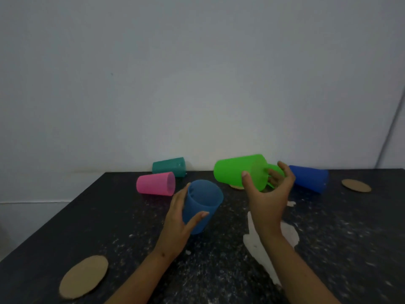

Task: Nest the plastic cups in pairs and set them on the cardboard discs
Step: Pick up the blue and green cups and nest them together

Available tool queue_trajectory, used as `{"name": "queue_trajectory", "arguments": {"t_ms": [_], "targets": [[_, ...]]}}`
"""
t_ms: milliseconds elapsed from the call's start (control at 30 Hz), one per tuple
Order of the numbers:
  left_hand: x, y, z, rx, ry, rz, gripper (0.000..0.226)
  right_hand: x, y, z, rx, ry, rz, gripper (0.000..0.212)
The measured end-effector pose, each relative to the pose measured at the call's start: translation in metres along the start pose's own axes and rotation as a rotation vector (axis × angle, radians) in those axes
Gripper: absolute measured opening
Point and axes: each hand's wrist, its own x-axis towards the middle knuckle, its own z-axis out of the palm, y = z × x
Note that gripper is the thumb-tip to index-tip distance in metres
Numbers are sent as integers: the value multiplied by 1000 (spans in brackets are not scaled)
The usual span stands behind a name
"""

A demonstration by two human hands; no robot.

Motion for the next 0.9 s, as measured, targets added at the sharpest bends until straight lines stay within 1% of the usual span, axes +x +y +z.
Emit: {"name": "queue_trajectory", "arguments": {"t_ms": [100, 200, 300, 433, 533, 633, 700, 833, 900], "targets": [[1, -5, 0, -37, 2, -28, 63, -2, -16, 4, 61, -75, -73, 76], [0, -4, 0, -65, -13, -42, 65, -11, -24, 8, 114, -195, -116, 79], [0, 1, -1, -73, -41, -49, 66, -22, -25, 12, 86, -318, -132, 81], [-5, 3, -3, -4, -126, -6, 72, -35, -20, 14, 22, -440, -116, 86], [-7, 7, -2, -26, -149, 5, 78, -41, -13, 14, 1, -482, -79, 88], [-6, 8, -5, -48, -115, 36, 91, -45, -8, 13, -61, -519, -48, 90], [-5, 9, -5, -39, -102, 49, 95, -47, -4, 12, -91, -549, -11, 91], [-6, 7, -7, 5, -138, 57, 93, -48, -1, 12, -83, -569, 21, 88], [-6, 7, -8, 69, -149, 76, 90, -49, 0, 12, -84, -578, 17, 85]]}}
